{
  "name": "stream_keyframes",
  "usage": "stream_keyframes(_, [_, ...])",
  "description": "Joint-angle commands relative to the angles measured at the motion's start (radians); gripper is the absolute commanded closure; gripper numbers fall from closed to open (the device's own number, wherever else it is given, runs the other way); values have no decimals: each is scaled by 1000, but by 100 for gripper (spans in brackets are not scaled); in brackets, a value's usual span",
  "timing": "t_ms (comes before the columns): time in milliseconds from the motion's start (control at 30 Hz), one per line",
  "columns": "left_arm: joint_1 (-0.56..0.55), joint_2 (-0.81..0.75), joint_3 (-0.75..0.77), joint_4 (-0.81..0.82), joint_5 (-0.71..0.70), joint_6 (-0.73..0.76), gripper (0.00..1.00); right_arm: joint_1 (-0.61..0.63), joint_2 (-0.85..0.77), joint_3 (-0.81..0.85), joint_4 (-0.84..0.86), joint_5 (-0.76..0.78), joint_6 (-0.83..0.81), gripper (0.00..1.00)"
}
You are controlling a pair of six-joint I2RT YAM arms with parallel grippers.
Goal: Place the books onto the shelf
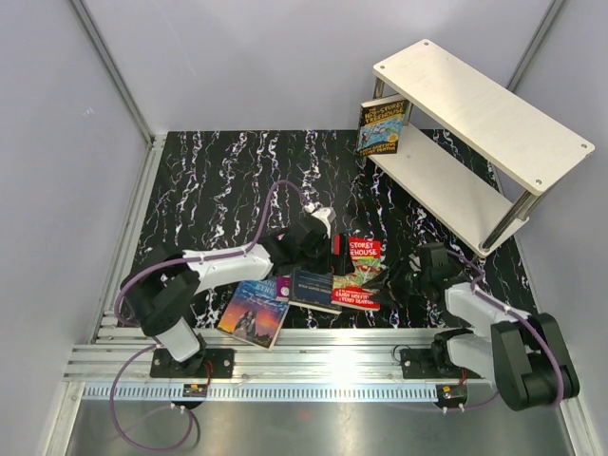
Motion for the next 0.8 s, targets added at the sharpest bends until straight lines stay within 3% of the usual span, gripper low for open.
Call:
stream_keyframes(0, [3,81,-40,-86,43,-32,1,29,99,-11,73,77,-25,48])
stream_keyframes(67, [-1,105,-28,-70,57,-44,1,29,139,18,43,80,-53,48])
stream_keyframes(133, [-6,116,-13,-78,55,-40,1,29,110,100,-115,117,-122,38])
stream_keyframes(167, [-6,125,1,-91,54,-31,1,29,33,134,-182,143,-146,33])
stream_keyframes(200, [-7,128,6,-96,54,-24,1,29,-14,167,-243,198,-182,22])
stream_keyframes(333, [-6,135,6,-98,45,-12,1,27,-154,321,-487,312,-242,13])
stream_keyframes(500, [-6,164,13,-93,60,-6,1,27,-116,350,-595,415,-276,13])
stream_keyframes(767, [-6,175,27,-119,62,16,1,27,7,288,-493,450,-248,17])
